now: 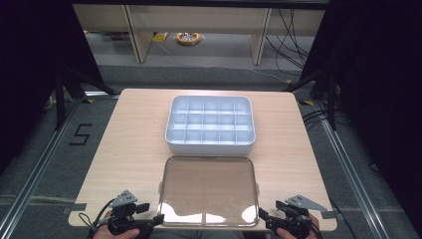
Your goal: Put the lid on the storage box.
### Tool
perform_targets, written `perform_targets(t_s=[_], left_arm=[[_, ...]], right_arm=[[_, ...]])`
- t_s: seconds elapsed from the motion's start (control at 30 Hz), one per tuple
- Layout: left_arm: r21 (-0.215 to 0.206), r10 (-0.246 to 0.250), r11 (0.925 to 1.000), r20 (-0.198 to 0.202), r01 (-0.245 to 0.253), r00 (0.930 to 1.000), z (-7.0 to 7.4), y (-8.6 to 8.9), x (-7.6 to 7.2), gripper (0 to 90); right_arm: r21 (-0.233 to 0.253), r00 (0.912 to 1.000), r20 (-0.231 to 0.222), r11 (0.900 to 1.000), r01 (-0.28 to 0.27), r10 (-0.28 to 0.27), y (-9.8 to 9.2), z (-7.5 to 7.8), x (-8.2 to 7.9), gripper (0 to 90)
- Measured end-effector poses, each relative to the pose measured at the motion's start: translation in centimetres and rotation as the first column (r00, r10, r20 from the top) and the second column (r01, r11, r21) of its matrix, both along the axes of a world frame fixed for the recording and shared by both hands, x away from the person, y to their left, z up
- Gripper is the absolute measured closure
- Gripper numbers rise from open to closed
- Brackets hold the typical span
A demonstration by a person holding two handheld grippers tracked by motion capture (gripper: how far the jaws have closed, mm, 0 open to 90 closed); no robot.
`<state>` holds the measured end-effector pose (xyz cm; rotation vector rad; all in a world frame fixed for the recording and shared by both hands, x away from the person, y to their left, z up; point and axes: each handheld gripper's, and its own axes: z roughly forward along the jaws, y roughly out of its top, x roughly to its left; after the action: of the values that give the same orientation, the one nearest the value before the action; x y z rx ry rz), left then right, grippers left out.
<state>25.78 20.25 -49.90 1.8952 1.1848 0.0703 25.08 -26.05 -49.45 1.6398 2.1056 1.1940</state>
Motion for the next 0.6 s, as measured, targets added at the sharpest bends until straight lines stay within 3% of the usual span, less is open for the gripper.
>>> perform_targets(t_s=[0.07,0.1,0.27,0.4,0.43,0.5,0.53,0.6], left_arm=[[-0.003,0.002,1.0000,0.002,-0.002,1.0000,0.01,-0.01,0.00,23.8],[-0.001,0.000,1.0000,0.002,0.000,1.0000,0.01,-0.01,0.00,23.8],[-0.009,0.008,0.9999,-0.002,-0.008,1.0000,-0.07,-0.07,0.07,23.6],[-0.017,0.011,0.9998,-0.005,-0.012,0.9999,-0.07,-0.04,0.10,22.2],[-0.017,0.011,0.9998,-0.005,-0.012,0.9999,-0.07,-0.04,0.10,21.9],[-0.020,0.008,0.9998,-0.003,-0.008,1.0000,-0.08,-0.05,0.11,21.2],[-0.022,0.008,0.9997,-0.002,-0.008,1.0000,-0.09,-0.07,0.11,21.0],[-0.022,0.007,0.9997,-0.001,-0.007,1.0000,-0.12,-0.08,0.13,20.0]], right_arm=[[-0.004,1.0000,-0.004,1.000,-0.001,0.001,-0.04,0.04,-0.01,25.5],[-0.022,0.9996,0.019,1.000,-0.022,0.022,-0.32,-0.17,0.22,25.4],[-0.014,0.9994,0.023,1.000,-0.024,0.024,-0.36,-0.25,0.30,25.0],[0.002,0.9995,0.015,1.000,-0.026,0.026,-0.32,-0.17,0.25,22.8],[0.026,0.9999,-0.010,1.000,-0.005,0.006,-0.07,-0.06,0.06,21.9],[0.023,1.0000,-0.003,1.000,-0.003,0.003,-0.01,-0.14,0.14,20.9],[0.010,0.9992,0.026,1.000,-0.029,0.029,-0.28,-0.22,0.30,20.3],[0.014,0.9993,0.028,1.000,-0.028,0.027,-0.27,-0.18,0.30,18.7]])
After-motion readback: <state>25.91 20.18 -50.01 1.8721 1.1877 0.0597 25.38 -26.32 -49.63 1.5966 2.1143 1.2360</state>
